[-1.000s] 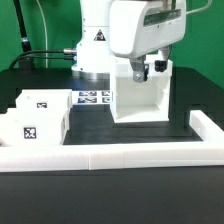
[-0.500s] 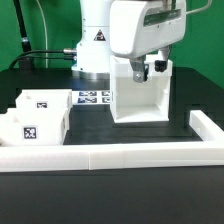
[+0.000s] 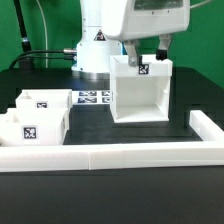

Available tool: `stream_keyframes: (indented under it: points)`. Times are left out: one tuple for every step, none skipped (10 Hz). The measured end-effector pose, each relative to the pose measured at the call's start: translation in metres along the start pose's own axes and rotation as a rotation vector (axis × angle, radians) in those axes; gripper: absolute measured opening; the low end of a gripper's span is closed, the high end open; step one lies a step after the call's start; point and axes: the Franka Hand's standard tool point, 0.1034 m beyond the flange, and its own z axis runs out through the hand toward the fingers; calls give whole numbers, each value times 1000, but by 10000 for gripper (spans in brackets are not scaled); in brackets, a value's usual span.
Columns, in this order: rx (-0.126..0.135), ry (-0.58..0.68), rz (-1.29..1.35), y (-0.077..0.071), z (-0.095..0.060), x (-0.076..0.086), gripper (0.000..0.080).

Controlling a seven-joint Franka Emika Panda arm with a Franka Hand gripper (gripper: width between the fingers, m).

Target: Assemble drawer

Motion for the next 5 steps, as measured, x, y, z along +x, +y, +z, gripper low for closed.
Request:
stream_keyframes:
  points:
    - [-4,-1,41,-9,-8,-5,649]
    - [0,-6,57,-13,-11,-7,649]
    - [2,-7,55,-12,-8,-8,649]
    - [2,-8,55,-13,-8,-8,649]
    - [2,-8,55,-13,-8,-8,649]
